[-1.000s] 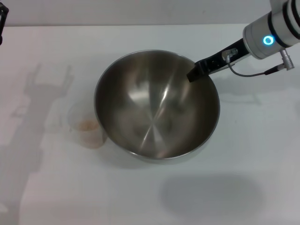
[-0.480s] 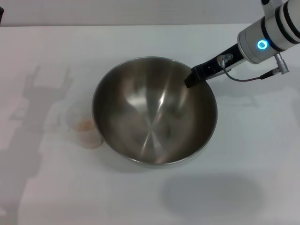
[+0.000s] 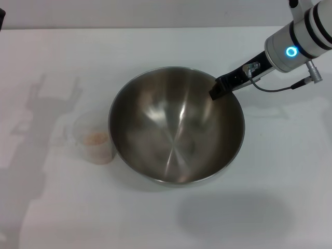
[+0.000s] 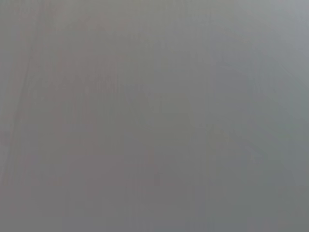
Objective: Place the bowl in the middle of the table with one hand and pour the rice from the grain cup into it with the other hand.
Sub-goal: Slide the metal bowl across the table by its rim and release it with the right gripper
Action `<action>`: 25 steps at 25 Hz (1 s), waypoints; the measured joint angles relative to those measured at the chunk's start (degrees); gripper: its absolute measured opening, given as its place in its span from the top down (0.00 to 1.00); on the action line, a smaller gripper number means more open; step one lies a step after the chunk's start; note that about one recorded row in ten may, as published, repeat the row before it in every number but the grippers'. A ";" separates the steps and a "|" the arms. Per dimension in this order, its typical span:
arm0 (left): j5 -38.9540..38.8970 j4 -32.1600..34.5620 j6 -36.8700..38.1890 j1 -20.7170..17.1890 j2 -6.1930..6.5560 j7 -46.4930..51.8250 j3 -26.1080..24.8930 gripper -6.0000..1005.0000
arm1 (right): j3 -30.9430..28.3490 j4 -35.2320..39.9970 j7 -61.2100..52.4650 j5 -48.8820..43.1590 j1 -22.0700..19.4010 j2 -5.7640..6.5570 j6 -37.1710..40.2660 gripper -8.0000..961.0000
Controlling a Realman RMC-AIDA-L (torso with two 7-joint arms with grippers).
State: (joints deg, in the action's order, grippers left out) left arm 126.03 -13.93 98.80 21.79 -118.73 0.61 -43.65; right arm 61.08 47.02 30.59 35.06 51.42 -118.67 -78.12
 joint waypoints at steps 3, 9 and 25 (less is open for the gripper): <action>0.00 -0.15 0.09 -0.20 0.00 0.00 0.05 0.19 | 0.00 -0.12 -0.01 -0.03 0.00 0.01 0.00 0.96; 0.00 -0.14 0.90 -0.60 -0.09 0.00 0.13 0.19 | 0.48 -0.27 -0.17 -0.08 -0.04 -0.07 0.22 0.96; 0.00 -0.23 3.97 -2.26 -0.22 0.00 1.65 0.19 | 2.37 4.69 -1.27 0.33 -1.21 -0.25 1.40 0.79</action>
State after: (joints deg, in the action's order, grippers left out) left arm 126.04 -14.15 102.77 19.53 -118.95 0.61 -42.01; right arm 63.45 51.71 29.32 35.38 50.21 -118.92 -76.72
